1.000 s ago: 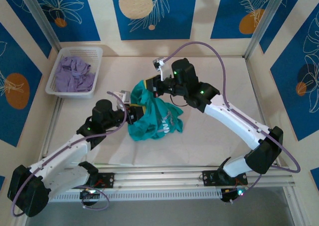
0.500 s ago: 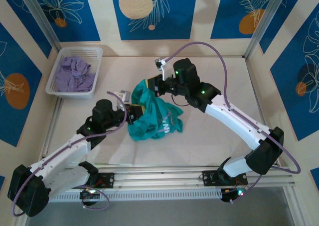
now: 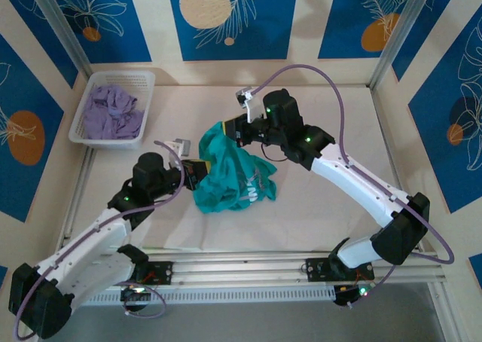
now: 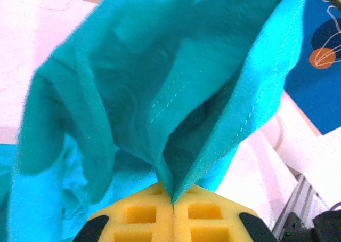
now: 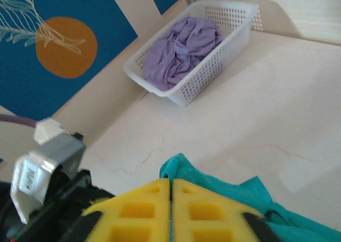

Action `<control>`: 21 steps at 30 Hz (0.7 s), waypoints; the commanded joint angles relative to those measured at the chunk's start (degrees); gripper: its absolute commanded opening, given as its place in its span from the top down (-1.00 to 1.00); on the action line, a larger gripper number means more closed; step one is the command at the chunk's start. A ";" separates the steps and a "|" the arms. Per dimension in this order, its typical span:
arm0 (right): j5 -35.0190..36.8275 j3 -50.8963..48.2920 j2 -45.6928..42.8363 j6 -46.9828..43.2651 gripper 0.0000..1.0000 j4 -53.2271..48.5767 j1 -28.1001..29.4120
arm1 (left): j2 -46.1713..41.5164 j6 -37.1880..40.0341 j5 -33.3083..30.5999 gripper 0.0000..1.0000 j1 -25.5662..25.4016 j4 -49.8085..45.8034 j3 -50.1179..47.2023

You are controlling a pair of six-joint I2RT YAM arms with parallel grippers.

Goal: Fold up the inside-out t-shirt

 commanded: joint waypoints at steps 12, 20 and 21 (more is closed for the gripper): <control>3.14 -25.60 -8.99 3.06 0.05 -9.03 -12.02 | -5.55 8.53 -8.42 1.00 8.14 -22.20 12.04; -2.73 -25.65 2.39 4.67 -0.03 -0.18 -14.06 | -6.65 8.86 -7.42 1.00 10.68 -23.05 13.50; -3.91 -24.53 4.44 4.77 -0.03 0.73 -14.18 | -6.71 8.60 -7.35 1.00 10.75 -22.77 13.09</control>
